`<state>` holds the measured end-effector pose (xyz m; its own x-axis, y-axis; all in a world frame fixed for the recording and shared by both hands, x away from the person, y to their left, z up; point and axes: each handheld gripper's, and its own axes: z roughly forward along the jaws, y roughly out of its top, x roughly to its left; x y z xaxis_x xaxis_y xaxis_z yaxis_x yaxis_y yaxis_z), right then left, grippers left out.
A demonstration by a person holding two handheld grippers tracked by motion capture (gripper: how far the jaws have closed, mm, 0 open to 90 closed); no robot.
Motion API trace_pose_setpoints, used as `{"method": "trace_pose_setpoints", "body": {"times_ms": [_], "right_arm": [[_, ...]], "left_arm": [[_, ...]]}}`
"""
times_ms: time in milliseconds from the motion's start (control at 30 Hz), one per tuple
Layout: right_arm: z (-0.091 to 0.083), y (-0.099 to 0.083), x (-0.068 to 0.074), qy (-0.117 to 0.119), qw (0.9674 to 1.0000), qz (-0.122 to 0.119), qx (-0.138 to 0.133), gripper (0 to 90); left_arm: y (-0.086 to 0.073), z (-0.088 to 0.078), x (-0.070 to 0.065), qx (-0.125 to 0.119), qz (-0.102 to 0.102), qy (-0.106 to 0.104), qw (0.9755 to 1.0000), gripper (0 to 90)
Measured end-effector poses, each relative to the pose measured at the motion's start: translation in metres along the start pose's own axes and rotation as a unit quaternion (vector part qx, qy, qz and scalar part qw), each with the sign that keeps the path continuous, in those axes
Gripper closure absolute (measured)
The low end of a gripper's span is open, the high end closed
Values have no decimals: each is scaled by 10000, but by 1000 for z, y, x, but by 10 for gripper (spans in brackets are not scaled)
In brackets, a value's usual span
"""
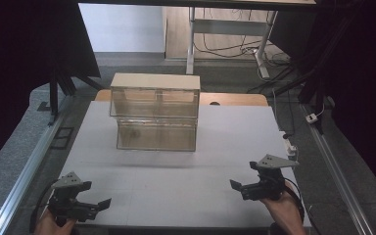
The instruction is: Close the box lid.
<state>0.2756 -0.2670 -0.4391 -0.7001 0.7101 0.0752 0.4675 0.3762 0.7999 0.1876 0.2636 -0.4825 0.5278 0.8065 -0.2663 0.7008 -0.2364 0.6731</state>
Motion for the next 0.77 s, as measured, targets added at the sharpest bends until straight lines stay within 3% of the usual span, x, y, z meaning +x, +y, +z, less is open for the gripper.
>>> {"method": "trace_pose_setpoints", "body": {"times_ms": [200, 300, 633, 767], "right_arm": [[-19, -17, -7, -221, 9995, 244, -2, 0], [-25, -24, -10, -224, 9990, 370, 69, 0], [-36, -43, -7, -650, 9958, 493, 414, 0], [-36, -44, -7, -705, 9948, 522, 521, 0]], "left_arm": [[0, 0, 0, -7, 6, 5, 10000, 3], [0, 0, 0, -1, 13, 17, 10000, 3], [0, 0, 0, 36, 20, 25, 10000, 3], [1, 1, 0, 36, -16, -18, 10000, 0]]}}
